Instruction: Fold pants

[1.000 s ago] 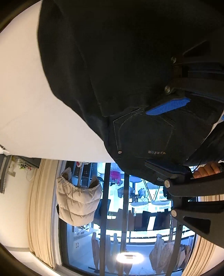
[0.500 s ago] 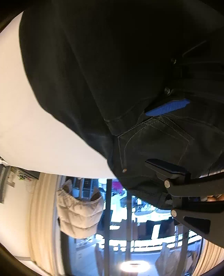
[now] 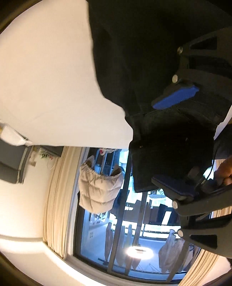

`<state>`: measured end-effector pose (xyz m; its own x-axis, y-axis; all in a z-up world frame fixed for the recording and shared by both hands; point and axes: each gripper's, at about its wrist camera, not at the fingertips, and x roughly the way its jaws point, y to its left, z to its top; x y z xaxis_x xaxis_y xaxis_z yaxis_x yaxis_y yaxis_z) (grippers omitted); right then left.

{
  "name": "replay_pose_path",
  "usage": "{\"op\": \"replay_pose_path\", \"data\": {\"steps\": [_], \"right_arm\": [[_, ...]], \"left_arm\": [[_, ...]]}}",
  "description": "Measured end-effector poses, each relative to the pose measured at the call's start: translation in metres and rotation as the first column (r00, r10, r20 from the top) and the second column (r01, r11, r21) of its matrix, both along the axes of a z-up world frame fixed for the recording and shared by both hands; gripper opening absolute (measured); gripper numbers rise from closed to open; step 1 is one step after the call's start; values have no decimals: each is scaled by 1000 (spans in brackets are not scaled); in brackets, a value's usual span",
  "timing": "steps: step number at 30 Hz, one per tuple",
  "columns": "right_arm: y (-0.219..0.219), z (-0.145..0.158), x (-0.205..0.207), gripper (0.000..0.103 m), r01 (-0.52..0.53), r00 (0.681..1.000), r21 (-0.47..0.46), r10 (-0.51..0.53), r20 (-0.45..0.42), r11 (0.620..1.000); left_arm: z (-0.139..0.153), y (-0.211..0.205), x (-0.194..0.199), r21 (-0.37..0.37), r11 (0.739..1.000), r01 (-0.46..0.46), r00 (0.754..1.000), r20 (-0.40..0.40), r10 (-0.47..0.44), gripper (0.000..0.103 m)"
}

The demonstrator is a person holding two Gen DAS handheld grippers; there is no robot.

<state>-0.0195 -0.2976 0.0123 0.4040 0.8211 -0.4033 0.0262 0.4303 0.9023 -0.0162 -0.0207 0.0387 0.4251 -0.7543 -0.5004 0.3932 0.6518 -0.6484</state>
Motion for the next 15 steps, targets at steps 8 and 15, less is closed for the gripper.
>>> {"op": "replay_pose_path", "data": {"steps": [8, 15], "right_arm": [[-3, -10, -6, 82, -49, 998, -52, 48, -38, 997], [-4, -23, -11, 36, -82, 993, -253, 56, -108, 964]], "left_arm": [[-19, -89, -10, 166, 969, 182, 983, 6, -185, 14], [-13, -131, -20, 296, 931, 214, 970, 48, -238, 14]]}}
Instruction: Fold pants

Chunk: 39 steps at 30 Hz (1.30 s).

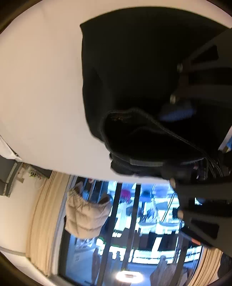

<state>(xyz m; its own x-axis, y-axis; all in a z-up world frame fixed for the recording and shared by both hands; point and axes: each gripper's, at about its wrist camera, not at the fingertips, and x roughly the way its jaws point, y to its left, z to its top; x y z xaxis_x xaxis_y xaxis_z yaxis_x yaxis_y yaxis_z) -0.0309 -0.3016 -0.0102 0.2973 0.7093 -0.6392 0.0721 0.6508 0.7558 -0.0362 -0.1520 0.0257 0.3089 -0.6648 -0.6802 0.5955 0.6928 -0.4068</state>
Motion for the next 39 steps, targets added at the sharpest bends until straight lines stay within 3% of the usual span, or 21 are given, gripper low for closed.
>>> {"op": "replay_pose_path", "data": {"steps": [2, 5, 18, 29, 35, 39], "right_arm": [[-2, 4, -2, 22, -1, 1000, -40, 1, 9, 999], [-6, 9, -6, 18, 3, 999, -101, 1, 40, 995], [-67, 11, -10, 16, 90, 994, -126, -82, 72, 988], [-103, -8, -19, 15, 144, 989, -101, -140, 52, 984], [-107, -24, -31, 16, 172, 985, -79, -171, 25, 982], [-112, -40, -35, 17, 204, 979, -47, -204, 18, 978]], "left_arm": [[3, -15, -2, 18, 1000, 16, 1000, 9, -17, 14], [0, -22, 7, 21, 999, 37, 999, 4, -37, 14], [-3, -112, 31, 48, 987, 154, 988, 24, -155, 14], [1, -111, 35, 77, 978, 196, 981, -1, -196, 14], [-13, -112, 35, 109, 970, 217, 976, -35, -214, 14], [-20, -112, 39, 95, 969, 227, 973, -62, -222, 23]]}}
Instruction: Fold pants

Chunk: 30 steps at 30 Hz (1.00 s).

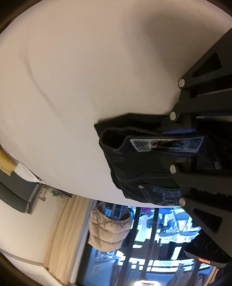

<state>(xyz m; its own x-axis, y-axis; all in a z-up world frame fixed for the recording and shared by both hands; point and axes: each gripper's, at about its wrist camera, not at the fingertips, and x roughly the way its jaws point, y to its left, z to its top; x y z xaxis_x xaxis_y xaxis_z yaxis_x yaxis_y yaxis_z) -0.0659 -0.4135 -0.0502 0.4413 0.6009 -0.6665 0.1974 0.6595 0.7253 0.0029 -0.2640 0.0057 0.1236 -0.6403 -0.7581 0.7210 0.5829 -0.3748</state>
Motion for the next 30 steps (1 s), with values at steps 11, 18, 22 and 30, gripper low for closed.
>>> {"op": "replay_pose_path", "data": {"steps": [11, 18, 22, 30], "right_arm": [[-9, 47, -19, 35, 83, 996, -130, -80, 28, 988], [48, 72, -22, 35, -87, 994, -203, 99, 54, 975], [46, 30, -29, 0, -70, 995, -215, 53, -83, 974], [40, 25, -34, 0, -13, 998, -187, 2, -62, 982]], "left_arm": [[51, 96, 2, -145, 987, -76, 995, -69, 66, 63], [52, 143, 50, -155, 964, -214, 977, -38, 211, 63], [40, 140, 99, -67, 967, -244, 970, -25, 243, 62], [-8, 132, 139, 93, 959, -266, 963, -18, 269, 34]]}}
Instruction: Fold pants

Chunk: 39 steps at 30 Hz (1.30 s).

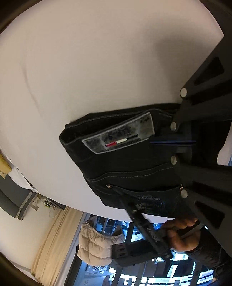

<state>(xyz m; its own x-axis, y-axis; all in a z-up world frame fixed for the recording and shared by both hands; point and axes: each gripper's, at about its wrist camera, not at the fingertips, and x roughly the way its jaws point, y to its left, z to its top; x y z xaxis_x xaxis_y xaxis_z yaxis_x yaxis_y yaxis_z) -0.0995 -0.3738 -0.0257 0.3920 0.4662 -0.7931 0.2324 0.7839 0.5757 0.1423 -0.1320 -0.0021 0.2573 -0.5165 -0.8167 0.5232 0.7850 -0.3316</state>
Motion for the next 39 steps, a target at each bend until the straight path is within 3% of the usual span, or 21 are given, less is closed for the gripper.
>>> {"op": "replay_pose_path", "data": {"steps": [11, 16, 21, 25, 27, 29, 30, 32, 35, 39], "right_arm": [[-3, 2, -13, 0, 20, 1000, -6, -20, 23, 1000], [0, 17, -26, 3, 41, 997, -9, -40, 59, 999], [-6, -2, -37, 0, 63, 996, 39, -65, 68, 997], [-8, 0, -33, 0, 60, 996, 54, -63, 66, 997], [-8, 15, -35, 17, 56, 994, 59, -61, 88, 997], [-14, 33, -40, 55, 80, 985, 82, -91, 146, 993], [-19, 43, -44, 60, 95, 976, 85, -109, 187, 992], [-29, 56, -45, 63, 110, 963, 72, -124, 238, 991], [-42, 52, -35, 63, 120, 972, 55, -129, 198, 991], [-50, 35, -16, 62, 120, 982, 63, -127, 137, 991]], "left_arm": [[14, 37, -119, 79, 994, 73, 983, 163, -85, 34], [13, 34, -137, 94, 993, 68, 982, 170, -83, 34], [-3, 22, -137, 117, 989, 90, 975, 193, -111, 34], [0, 31, -126, 64, 994, 83, 984, 155, -92, 34], [9, 37, -126, 29, 997, 72, 988, 136, -76, 36], [25, 53, -127, -24, 999, 37, 991, 129, -33, 41], [33, 60, -128, -47, 999, 17, 990, 141, -10, 47], [47, 79, -125, -92, 995, -42, 984, 166, 57, 80], [48, 102, -104, -143, 982, -126, 982, 125, 144, 87], [28, 116, -70, -198, 963, -183, 983, -37, 179, 87]]}}
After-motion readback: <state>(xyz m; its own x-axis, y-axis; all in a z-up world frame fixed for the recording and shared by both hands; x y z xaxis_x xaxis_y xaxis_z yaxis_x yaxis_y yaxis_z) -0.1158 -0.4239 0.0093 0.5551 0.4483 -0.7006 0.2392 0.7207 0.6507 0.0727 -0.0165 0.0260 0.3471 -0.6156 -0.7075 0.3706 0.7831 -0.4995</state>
